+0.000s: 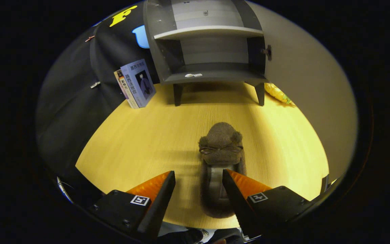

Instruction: Open the shoe cabinet door, grab the shoes and put them into the shoe cabinet, then close the shoe cabinet door.

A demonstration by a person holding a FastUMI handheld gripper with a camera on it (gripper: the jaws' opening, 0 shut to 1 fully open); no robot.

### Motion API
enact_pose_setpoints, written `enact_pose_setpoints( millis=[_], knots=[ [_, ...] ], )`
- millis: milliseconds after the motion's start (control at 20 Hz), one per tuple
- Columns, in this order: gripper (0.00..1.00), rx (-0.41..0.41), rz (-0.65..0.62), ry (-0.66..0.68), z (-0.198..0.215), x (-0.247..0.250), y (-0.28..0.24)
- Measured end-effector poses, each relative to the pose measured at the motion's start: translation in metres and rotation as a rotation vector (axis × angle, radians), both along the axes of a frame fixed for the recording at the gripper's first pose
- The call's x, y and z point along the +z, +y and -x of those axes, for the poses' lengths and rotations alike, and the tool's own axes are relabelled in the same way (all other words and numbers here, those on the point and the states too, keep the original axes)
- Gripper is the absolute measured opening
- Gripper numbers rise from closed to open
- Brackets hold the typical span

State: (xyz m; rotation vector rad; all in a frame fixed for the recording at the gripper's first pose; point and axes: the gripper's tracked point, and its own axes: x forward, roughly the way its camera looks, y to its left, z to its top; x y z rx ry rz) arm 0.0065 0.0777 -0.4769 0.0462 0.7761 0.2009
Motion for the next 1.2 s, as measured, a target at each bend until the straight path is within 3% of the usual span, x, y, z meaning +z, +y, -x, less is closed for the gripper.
enact_pose_setpoints(
  millis=[100, 300, 550, 600, 850, 1200],
  knots=[
    [0.85, -0.025, 0.012, -0.039, -0.020, -0.011, -0.001],
    [0.65, -0.098, 0.049, -0.068, -0.051, -0.029, -0.007],
    [0.27, -0.098, 0.065, -0.069, -0.062, -0.039, -0.003],
    [0.07, -0.084, 0.069, -0.060, -0.059, -0.034, -0.003],
    [0.07, -0.087, 0.017, -0.079, -0.060, 0.011, -0.004],
    [0.07, -0.086, -0.002, -0.223, -0.086, 0.178, -0.012]
  ],
)
